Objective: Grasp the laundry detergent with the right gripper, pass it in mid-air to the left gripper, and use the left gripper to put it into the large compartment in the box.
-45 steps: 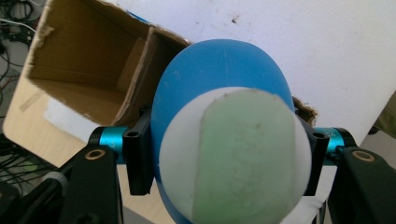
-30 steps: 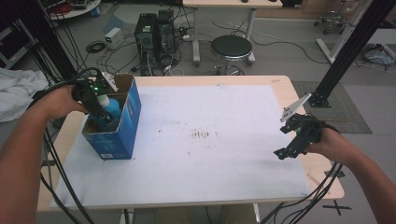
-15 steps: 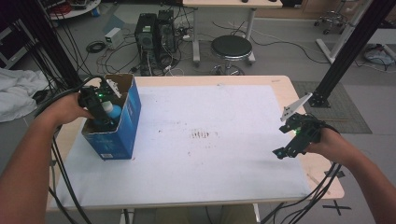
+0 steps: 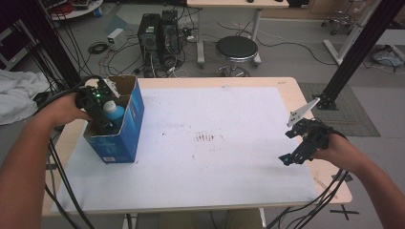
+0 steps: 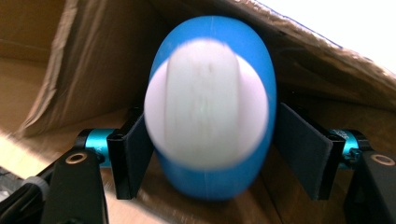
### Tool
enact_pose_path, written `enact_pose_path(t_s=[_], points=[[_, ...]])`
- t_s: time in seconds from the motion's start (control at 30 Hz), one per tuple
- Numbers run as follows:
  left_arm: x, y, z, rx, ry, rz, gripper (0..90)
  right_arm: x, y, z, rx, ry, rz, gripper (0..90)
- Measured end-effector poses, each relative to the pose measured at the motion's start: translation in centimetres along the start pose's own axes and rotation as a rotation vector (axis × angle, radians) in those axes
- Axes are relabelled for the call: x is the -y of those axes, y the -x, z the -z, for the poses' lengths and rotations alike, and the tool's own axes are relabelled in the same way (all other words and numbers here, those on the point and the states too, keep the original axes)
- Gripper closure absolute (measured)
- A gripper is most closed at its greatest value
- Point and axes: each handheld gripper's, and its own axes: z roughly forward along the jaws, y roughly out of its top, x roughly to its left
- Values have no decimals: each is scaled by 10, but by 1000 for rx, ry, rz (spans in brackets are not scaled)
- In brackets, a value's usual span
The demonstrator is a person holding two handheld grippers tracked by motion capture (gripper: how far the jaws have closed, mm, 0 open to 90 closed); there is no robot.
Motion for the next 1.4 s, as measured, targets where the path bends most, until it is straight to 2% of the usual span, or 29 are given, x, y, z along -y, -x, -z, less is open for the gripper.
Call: enact_pose_path(t_s=[0.27, 0.53, 0.67, 0.7, 0.77, 0.87, 0.97, 1.1, 1.2, 1.4], points=[[8, 2, 28, -41, 47, 18, 275, -3, -4, 2, 1, 4, 14, 11], [12, 14, 61, -76, 111, 18, 275, -6, -8, 5, 6, 13, 17, 11], [11, 25, 77, -69, 156, 20, 275, -7, -10, 7, 13, 17, 22, 11], [9, 27, 80, -68, 160, 11, 265, -7, -11, 7, 14, 17, 18, 11], [6, 34, 86, -68, 165, 11, 190, -7, -11, 8, 17, 19, 22, 11], [0, 46, 95, -44, 180, -14, 190, -8, -12, 10, 17, 22, 20, 11], [-6, 53, 100, -42, 195, -4, 189, -9, -12, 11, 19, 32, 22, 11], [-15, 64, 103, -39, 200, -23, 189, -10, -14, 13, 20, 34, 23, 11], [-21, 72, 102, -34, 201, -67, 190, -10, -15, 15, 22, 36, 26, 11], [-39, 87, 91, -1, 197, -127, 190, -10, -17, 16, 23, 36, 30, 11]])
